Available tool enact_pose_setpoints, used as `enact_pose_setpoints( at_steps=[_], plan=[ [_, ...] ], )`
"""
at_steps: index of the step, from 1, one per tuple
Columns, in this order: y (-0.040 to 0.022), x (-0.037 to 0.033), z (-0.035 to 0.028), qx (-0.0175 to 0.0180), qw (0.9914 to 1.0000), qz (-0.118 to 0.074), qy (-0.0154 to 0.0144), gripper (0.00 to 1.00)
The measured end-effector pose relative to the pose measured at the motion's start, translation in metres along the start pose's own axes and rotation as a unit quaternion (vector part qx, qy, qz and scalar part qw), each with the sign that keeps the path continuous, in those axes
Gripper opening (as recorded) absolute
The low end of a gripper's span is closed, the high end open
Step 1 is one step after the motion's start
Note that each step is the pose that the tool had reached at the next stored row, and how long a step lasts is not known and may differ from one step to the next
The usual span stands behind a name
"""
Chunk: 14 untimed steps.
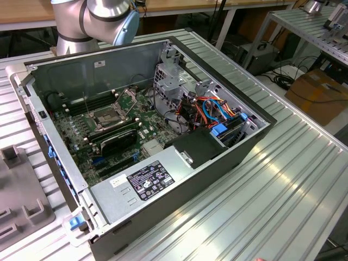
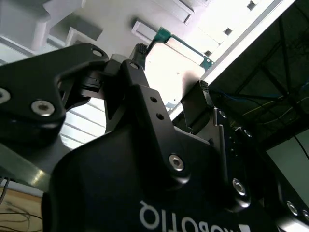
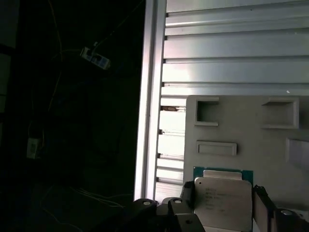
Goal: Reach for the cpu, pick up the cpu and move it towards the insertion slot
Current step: 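Pick up the cpu and move it towards the insertion slot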
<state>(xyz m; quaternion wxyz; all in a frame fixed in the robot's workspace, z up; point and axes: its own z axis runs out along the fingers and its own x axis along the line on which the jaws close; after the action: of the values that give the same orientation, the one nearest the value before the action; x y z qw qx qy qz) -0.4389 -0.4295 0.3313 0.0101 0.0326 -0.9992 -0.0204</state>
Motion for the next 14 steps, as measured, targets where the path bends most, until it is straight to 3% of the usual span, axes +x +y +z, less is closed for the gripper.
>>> enact_pose_setpoints(
  at_steps=[1, 2, 5, 9, 11, 14],
  plan=[
    [0.0002, 0.0001, -0.0052, 0.0000, 1.00000, 0.000, 0.0000, 0.55],
    [0.0007, 0.0004, -0.0173, 0.0000, 1.00000, 0.000, 0.0000, 0.55],
    [0.0012, 0.0006, -0.0274, 0.0000, 1.00000, 0.000, -0.0001, 0.55],
    [0.0022, 0.0010, -0.0496, 0.0001, 1.00000, -0.001, -0.0004, 0.55],
    [0.0024, 0.0011, -0.0552, 0.0001, 1.00000, -0.001, -0.0005, 0.55],
    [0.0025, 0.0011, -0.0564, 0.0001, 1.00000, -0.001, -0.0009, 0.55]
  ],
)
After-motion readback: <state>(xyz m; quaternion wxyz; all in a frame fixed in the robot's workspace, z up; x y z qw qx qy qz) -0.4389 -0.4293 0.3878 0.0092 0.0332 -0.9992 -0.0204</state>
